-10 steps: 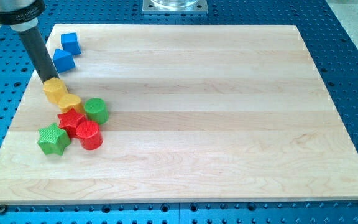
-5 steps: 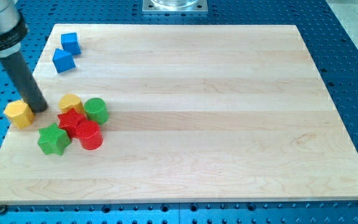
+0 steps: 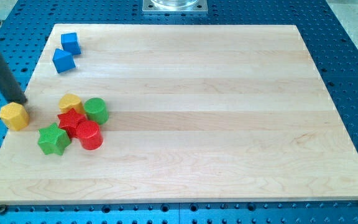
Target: Slide the hexagon to the left of the green star
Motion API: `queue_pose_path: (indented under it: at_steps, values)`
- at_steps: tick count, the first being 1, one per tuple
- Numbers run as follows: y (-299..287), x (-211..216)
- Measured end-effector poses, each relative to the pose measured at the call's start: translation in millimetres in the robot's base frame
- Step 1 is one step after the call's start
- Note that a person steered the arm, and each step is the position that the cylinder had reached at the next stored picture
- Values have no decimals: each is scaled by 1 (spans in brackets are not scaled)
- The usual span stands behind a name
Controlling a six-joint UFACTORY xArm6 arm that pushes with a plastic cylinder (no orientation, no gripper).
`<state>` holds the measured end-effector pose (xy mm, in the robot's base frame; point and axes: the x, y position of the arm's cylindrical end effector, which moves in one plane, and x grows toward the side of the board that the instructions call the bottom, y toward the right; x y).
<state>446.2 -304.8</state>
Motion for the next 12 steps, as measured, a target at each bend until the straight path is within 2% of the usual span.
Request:
queue_pose_path:
  at_steps: [1, 2, 3, 11, 12]
  values:
    - [0, 32]
    - [0, 37]
    - [3, 59]
    - [68, 57]
    - [72, 76]
